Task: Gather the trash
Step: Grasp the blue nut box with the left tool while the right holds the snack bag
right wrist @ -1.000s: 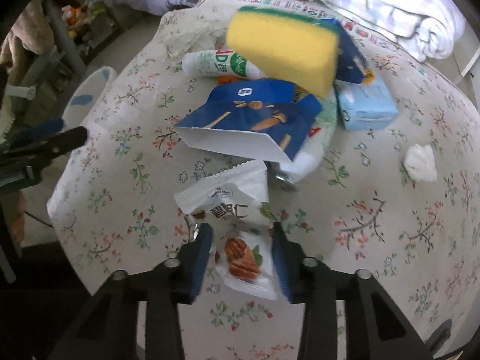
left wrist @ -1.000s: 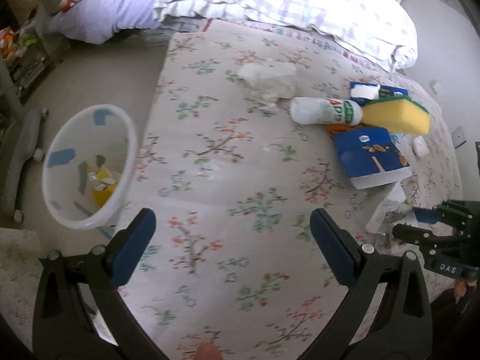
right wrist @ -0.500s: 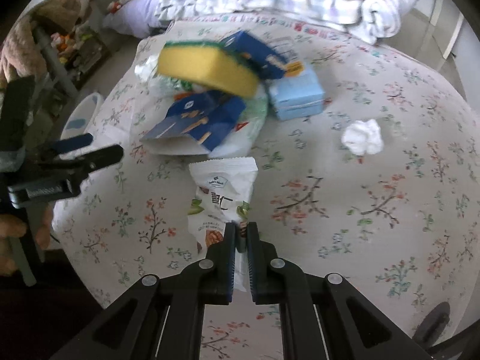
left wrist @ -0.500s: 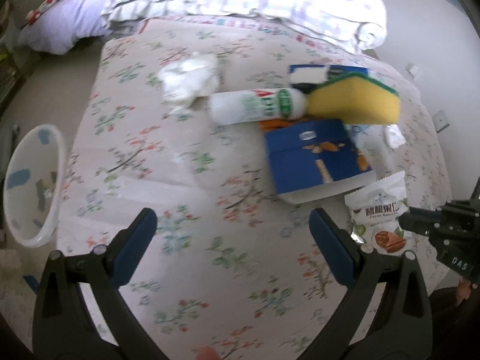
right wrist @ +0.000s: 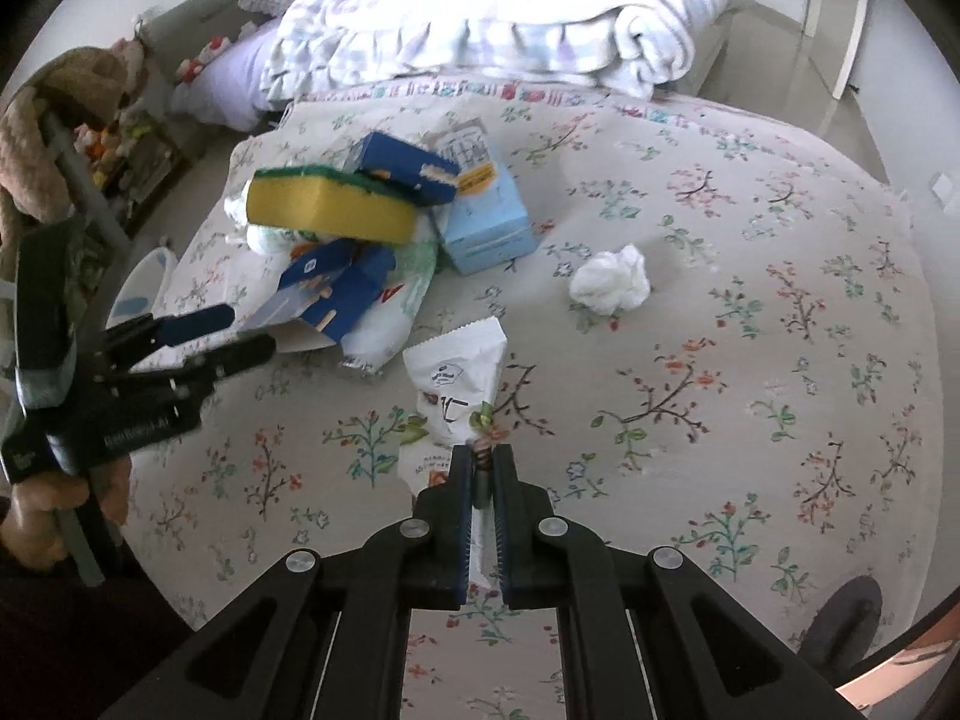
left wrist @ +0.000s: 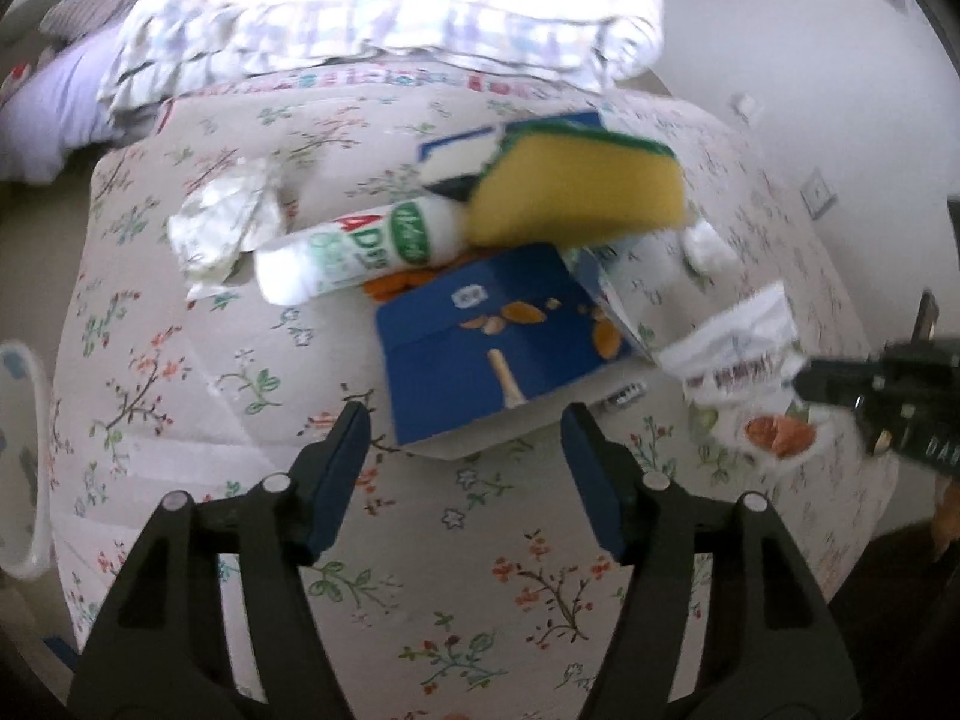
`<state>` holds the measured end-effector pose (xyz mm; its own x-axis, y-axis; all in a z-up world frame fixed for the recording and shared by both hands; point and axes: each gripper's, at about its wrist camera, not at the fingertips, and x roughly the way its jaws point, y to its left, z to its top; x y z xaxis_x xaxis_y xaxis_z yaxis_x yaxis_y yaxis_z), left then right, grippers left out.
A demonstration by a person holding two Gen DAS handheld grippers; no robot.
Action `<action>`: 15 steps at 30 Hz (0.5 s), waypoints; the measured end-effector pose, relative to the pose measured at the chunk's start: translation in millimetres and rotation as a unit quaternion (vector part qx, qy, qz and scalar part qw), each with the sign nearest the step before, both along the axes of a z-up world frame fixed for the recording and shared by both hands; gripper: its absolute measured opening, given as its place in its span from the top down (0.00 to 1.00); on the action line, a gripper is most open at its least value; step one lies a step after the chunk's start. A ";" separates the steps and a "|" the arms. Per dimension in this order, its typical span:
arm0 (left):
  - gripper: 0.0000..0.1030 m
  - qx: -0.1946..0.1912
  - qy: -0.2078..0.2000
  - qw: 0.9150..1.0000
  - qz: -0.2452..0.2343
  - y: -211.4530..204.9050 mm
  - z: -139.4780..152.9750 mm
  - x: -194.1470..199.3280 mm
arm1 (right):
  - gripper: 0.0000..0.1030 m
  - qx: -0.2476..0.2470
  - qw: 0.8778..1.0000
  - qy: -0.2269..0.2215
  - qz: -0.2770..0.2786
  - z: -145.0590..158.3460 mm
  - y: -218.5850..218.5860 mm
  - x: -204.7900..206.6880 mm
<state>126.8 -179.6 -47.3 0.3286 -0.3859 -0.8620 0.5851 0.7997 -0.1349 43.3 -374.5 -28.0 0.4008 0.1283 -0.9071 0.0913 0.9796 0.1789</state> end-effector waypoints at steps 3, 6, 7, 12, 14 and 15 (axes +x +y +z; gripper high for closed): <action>0.29 0.027 -0.024 0.999 -0.025 -10.7 -3.6 -6.0 | 0.93 0.004 1.000 0.002 -0.012 -2.3 -0.9 -1.1; 0.29 0.063 -0.050 0.996 -0.041 -17.8 -10.5 -7.7 | 0.93 0.000 1.000 0.001 -0.019 -3.5 0.9 -3.0; 0.29 0.071 -0.056 0.995 -0.042 -17.5 -12.3 -7.7 | 0.93 0.001 1.000 0.001 -0.021 -4.4 1.3 -4.1; 0.36 0.100 -0.077 0.991 -0.036 -20.1 -21.4 -2.9 | 0.93 0.001 1.000 0.005 -0.029 -11.1 1.4 -11.0; 0.50 0.104 -0.075 0.991 -0.034 -19.0 -23.8 -2.3 | 0.93 0.000 0.999 0.004 -0.032 -11.6 0.9 -12.8; 0.54 0.109 -0.071 0.991 -0.029 -18.1 -25.4 -0.8 | 0.93 0.001 0.999 0.003 -0.034 -11.3 0.4 -13.5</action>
